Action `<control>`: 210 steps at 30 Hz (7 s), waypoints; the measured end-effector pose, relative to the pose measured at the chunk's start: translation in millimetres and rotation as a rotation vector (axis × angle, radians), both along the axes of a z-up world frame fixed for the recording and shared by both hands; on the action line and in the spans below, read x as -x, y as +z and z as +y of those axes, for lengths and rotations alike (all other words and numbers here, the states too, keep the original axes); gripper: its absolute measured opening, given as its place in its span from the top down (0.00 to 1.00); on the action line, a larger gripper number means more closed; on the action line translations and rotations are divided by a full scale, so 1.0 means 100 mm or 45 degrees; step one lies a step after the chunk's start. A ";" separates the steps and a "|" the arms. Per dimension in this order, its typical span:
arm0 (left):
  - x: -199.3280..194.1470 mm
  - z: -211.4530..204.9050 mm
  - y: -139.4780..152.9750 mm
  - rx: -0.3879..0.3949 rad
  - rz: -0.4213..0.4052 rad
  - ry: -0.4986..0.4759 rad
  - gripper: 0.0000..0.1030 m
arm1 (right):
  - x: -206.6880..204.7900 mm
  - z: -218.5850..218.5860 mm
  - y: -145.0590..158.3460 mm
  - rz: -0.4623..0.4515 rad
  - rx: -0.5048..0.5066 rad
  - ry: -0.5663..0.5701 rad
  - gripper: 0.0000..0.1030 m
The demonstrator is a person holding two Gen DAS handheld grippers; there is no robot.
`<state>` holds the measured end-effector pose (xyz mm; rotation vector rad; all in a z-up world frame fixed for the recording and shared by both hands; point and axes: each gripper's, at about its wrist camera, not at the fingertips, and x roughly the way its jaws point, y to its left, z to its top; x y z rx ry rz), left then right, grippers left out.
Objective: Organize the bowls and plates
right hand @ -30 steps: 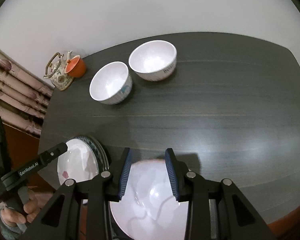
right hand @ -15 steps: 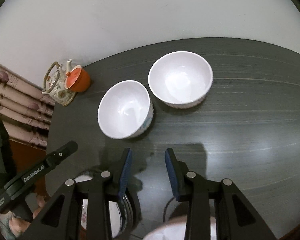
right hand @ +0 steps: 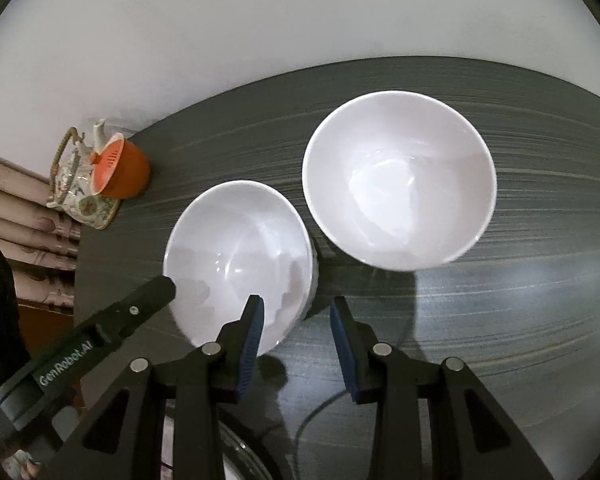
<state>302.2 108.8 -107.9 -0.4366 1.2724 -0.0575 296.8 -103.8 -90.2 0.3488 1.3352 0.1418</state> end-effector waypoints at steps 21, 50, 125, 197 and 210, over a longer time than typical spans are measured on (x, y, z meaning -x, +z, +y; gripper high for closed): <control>-0.03 -0.13 -0.14 -0.009 0.018 -0.065 0.91 | -0.02 -0.01 -0.16 0.047 -0.003 -0.052 0.87; 1.77 -0.65 1.32 -0.039 -0.154 -0.161 0.90 | 1.80 -0.43 1.29 -0.179 -0.023 -0.037 0.87; 2.11 -1.73 0.21 -0.150 0.219 -0.383 0.71 | 2.41 -0.95 0.18 0.036 0.122 -0.117 0.84; 0.01 -1.11 0.37 -0.021 -0.041 -0.083 0.56 | 0.35 -1.47 0.19 -0.103 -0.112 -0.226 0.80; -0.43 -1.30 0.00 0.048 0.040 -0.091 0.60 | -0.09 -1.33 -0.12 -0.069 -0.058 -0.237 0.79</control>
